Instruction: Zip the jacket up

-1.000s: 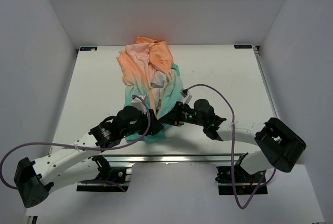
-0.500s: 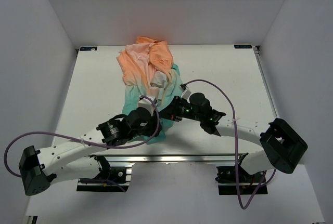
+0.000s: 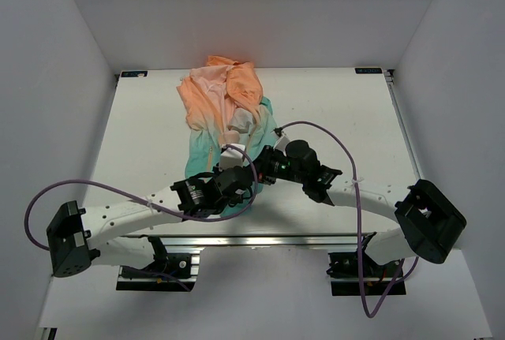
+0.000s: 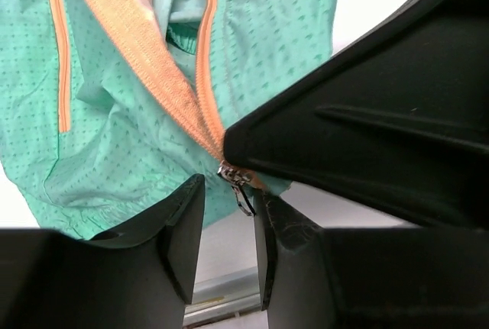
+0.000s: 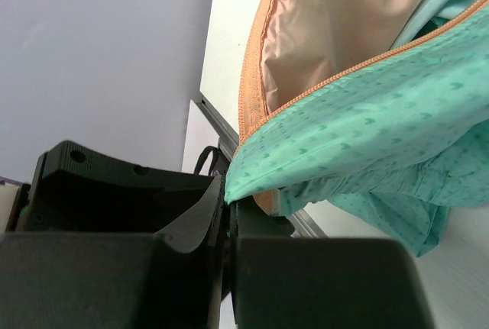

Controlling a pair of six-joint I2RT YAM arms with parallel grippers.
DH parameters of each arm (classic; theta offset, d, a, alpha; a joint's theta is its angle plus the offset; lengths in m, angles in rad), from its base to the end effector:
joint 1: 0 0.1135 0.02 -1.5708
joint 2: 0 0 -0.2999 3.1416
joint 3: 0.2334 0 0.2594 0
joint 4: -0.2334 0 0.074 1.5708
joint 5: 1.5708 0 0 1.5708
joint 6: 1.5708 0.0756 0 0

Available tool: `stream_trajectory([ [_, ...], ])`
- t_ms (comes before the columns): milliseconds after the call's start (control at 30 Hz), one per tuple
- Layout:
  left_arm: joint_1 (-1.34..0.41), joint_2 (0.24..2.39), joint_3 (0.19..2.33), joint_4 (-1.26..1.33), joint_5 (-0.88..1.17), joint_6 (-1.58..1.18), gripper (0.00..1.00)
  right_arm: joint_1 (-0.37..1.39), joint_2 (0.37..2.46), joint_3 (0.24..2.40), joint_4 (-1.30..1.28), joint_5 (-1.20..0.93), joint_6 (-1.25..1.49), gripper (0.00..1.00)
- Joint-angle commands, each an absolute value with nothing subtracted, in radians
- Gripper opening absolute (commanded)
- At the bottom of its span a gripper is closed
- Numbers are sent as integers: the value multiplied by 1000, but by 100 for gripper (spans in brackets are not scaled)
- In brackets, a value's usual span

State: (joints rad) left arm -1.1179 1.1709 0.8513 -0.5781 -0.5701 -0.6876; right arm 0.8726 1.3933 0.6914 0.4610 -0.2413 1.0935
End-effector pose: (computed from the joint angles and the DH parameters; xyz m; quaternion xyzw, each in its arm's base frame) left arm 0.1450 -0.2047 0.2598 0.1027 0.9048 -0.0844 0.4047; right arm 0.2058 0.2733 0.2564 0.0123 0.7847 0.5623 0.2608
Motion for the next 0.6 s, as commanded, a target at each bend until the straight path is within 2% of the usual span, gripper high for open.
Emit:
stream_trajectory([
  [0, -1144, 1199, 908, -612, -655, -713, 42, 882, 1377, 735, 476, -233, 1130, 0],
  [267, -1193, 1265, 957, -658, -753, -764, 40, 887, 1393, 741, 477, -241, 1144, 0],
  [400, -1209, 1292, 983, -698, -794, -787, 27, 887, 1388, 738, 477, -239, 1144, 0],
  [500, -1226, 1310, 1006, -730, -818, -810, 4, 887, 1393, 739, 482, -233, 1149, 0],
  [533, -1232, 1313, 1011, -736, -825, -810, 0, 887, 1396, 739, 486, -230, 1154, 0],
  [567, -1247, 1316, 1015, -745, -831, -818, 0, 885, 1400, 744, 488, -224, 1154, 0],
])
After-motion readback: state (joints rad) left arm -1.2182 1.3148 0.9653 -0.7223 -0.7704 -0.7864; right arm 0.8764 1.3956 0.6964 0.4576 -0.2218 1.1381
